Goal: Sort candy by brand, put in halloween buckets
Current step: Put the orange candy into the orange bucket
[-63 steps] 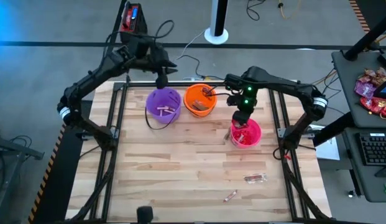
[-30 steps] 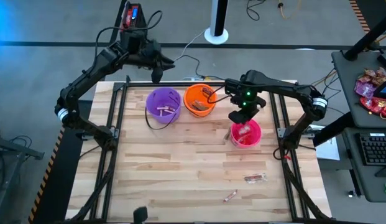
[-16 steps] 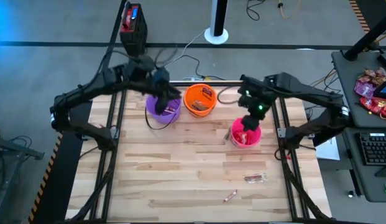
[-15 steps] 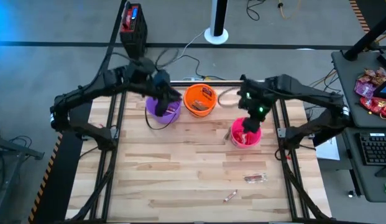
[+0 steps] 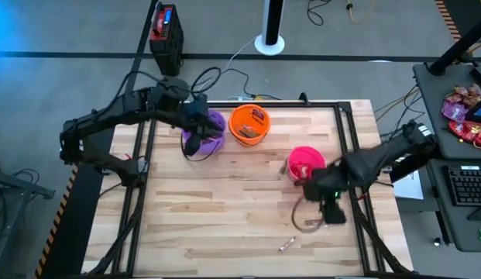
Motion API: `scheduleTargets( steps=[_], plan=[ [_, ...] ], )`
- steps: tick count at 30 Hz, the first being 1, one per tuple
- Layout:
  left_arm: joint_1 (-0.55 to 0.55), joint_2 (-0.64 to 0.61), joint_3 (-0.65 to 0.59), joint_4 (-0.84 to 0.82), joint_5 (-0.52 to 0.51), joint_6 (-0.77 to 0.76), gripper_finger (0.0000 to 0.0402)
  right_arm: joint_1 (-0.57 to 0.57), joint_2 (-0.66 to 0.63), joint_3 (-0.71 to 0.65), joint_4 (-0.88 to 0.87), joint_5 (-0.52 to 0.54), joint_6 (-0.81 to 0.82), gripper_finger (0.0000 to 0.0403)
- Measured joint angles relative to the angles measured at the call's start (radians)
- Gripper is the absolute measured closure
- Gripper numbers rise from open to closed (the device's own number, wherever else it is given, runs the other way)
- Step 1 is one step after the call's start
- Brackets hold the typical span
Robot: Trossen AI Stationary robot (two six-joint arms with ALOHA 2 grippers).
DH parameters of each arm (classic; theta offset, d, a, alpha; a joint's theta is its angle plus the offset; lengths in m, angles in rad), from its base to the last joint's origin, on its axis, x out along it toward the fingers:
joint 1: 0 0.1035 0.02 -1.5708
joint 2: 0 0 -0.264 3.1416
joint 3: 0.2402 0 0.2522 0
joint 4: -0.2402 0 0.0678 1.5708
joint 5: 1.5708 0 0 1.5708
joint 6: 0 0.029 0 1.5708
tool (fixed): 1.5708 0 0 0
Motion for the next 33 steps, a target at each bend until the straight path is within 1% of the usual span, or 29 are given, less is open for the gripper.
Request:
scheduleTargets(
  steps=[3, 6, 9, 12, 18, 22, 26, 30, 33],
  plan=[
    [-0.043, -0.032, 0.000, -0.020, -0.004, 0.000, 0.0326, 0.084, 0.000, -0.115, 0.203, 0.063, 0.140, 0.0243],
    [-0.086, -0.064, 0.000, -0.015, -0.039, 0.000, 0.0326, 0.135, 0.017, -0.219, 0.315, 0.134, 0.234, 0.0243],
    [-0.124, -0.089, 0.000, -0.012, -0.077, 0.000, 0.0326, 0.157, 0.062, -0.294, 0.338, 0.145, 0.246, 0.0243],
    [-0.147, -0.108, 0.000, -0.010, -0.097, 0.000, 0.0326, 0.166, 0.129, -0.343, 0.344, 0.123, 0.228, 0.0243],
    [-0.178, -0.123, 0.000, -0.015, -0.110, -0.008, 0.0326, 0.166, 0.241, -0.391, 0.394, 0.088, 0.219, 0.0243],
    [-0.188, -0.124, 0.000, -0.016, -0.109, -0.007, 0.0326, 0.166, 0.296, -0.408, 0.480, 0.064, 0.224, 0.0246],
    [-0.188, -0.122, 0.000, -0.017, -0.110, -0.005, 0.0326, 0.166, 0.348, -0.414, 0.491, 0.055, 0.229, 0.0255],
    [-0.188, -0.118, 0.000, -0.017, -0.110, 0.012, 0.0326, 0.166, 0.392, -0.416, 0.498, 0.060, 0.219, 0.0276],
    [-0.188, -0.115, 0.000, -0.017, -0.115, 0.014, 0.0326, 0.166, 0.411, -0.417, 0.498, 0.068, 0.220, 0.0312]
  ],
)
